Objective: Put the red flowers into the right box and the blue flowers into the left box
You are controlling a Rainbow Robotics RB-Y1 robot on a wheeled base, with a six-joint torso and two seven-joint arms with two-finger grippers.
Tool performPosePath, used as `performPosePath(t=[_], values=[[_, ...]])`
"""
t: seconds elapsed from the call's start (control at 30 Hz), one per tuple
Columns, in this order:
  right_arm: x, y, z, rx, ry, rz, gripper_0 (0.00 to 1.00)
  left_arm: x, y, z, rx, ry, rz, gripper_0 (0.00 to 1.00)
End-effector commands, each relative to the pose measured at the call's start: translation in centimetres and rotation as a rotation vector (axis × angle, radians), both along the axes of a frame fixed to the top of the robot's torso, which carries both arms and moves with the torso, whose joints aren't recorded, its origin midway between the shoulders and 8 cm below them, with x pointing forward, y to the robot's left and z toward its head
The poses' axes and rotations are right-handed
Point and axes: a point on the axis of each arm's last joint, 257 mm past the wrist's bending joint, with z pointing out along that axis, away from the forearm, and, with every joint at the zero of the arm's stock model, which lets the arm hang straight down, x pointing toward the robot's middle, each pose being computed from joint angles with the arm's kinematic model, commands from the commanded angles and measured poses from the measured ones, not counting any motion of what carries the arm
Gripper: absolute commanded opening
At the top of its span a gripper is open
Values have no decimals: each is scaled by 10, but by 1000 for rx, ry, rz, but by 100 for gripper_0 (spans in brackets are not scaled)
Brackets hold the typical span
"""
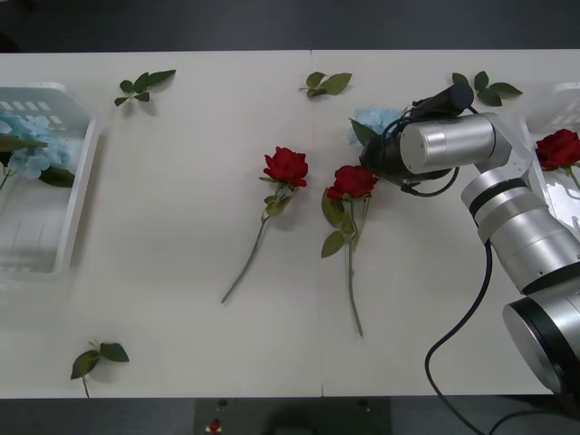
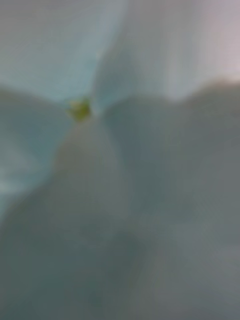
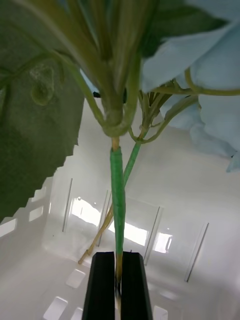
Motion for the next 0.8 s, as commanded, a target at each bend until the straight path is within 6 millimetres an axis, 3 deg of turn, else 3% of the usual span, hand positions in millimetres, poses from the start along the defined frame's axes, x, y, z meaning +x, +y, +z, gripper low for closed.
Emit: performPosePath(t=[0.03,0.07,0.13,0.43,0.6,0.8], values=[[13,22,29,-4,-59,63,0,11,11,26,54,-44,-30,59],[14,21,30,-4,-61,63,0,11,11,26,57,-46,-31,66],[17,19,36,7,-67,60,0,14,13,31,71,-61,-37,100],[31,-5,84,156,-100,40,0,16,0,50,57,-77,-70,100],[32,-44,127,219,-144,96,0,5,-25,67,24,-41,-151,100],[20,-77,166,249,-186,194,0,-2,-59,81,-22,-23,-252,100]])
